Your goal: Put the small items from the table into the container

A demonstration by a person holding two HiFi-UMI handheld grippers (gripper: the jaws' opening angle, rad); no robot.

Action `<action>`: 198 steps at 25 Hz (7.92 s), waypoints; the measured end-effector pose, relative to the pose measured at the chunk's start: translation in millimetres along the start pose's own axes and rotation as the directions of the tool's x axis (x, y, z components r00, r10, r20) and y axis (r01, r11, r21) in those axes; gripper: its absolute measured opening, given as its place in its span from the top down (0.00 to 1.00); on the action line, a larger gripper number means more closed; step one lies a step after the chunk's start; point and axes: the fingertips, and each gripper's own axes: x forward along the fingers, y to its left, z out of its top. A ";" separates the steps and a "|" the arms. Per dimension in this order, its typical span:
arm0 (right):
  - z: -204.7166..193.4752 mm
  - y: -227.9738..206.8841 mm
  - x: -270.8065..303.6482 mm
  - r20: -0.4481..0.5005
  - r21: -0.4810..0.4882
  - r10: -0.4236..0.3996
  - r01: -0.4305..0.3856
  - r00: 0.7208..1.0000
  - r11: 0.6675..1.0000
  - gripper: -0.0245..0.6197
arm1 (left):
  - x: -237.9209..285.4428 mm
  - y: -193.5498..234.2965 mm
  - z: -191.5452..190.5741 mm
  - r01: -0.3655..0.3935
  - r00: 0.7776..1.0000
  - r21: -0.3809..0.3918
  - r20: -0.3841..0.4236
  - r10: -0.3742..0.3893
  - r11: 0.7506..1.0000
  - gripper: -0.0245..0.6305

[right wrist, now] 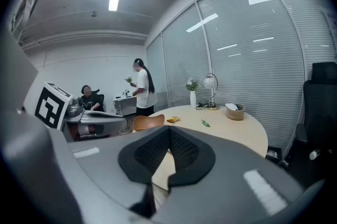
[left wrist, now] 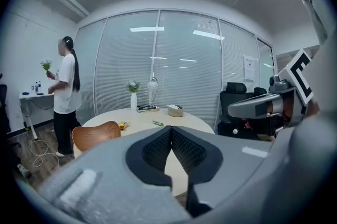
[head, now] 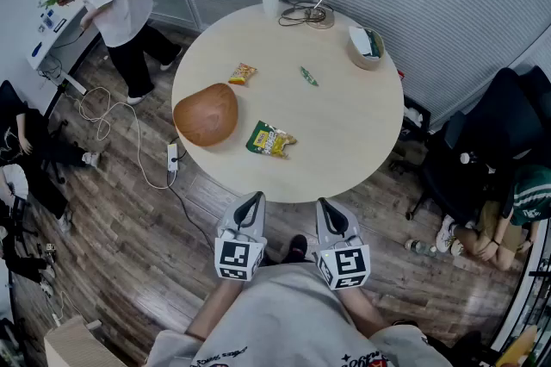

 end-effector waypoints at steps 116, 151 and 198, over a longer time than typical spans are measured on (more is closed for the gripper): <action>-5.4 -53.5 301.0 -0.162 0.035 0.030 -0.025 0.986 0.999 0.96 | 213.9 193.8 15.7 0.139 0.988 0.039 -0.078 -0.135 0.990 0.97; -101.7 -251.6 458.3 -0.491 -0.097 -0.177 0.148 0.853 0.984 0.77 | 276.1 158.3 -5.5 0.252 0.943 -0.002 -0.226 -0.246 0.968 0.96; -27.3 104.8 461.2 -0.420 -0.204 0.389 -0.503 0.820 0.840 0.87 | 126.2 275.2 -20.4 -0.138 0.984 -0.056 -0.125 0.131 0.989 0.96</action>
